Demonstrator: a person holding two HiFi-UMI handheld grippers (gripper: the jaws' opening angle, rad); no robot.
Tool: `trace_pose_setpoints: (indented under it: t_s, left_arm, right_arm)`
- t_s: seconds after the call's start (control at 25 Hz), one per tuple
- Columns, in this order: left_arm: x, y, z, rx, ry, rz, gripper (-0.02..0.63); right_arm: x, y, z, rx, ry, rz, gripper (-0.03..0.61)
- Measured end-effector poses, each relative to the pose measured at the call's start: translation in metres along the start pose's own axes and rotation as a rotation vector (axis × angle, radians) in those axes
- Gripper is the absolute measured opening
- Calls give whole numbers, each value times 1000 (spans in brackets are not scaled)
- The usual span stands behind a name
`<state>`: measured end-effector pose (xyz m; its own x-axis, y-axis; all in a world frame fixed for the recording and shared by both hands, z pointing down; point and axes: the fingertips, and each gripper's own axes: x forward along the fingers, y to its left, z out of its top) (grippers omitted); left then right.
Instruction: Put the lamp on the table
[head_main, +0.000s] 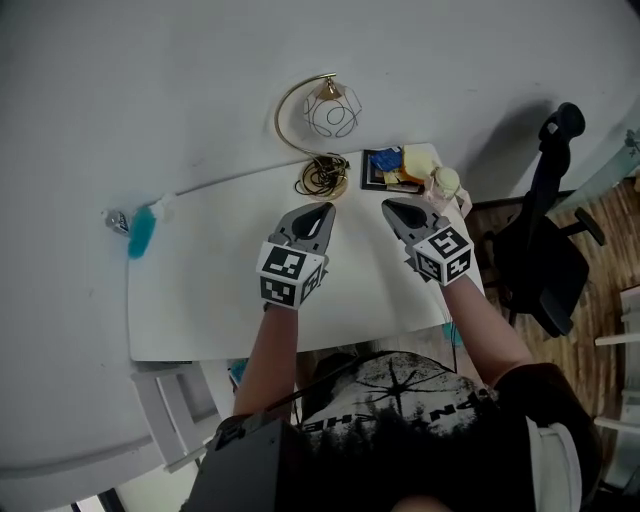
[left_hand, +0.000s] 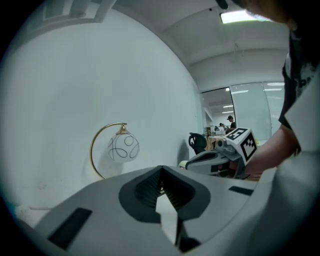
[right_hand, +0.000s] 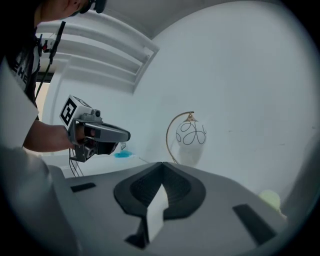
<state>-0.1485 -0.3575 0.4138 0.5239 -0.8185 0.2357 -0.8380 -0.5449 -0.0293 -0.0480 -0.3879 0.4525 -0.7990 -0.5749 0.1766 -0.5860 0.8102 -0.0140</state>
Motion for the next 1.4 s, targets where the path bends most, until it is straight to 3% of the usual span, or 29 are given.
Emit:
trace_pose_setpoints:
  t_s: [0.64,1.4]
  left_arm:
    - [-41,-137,-53,-102,38,-69,15]
    - [-46,-170,-48,-60,47,-51,15]
  right_arm:
    - [-125,41,-34,-4,16,34,18]
    - [-157,60,-38,-3,-6,73,18]
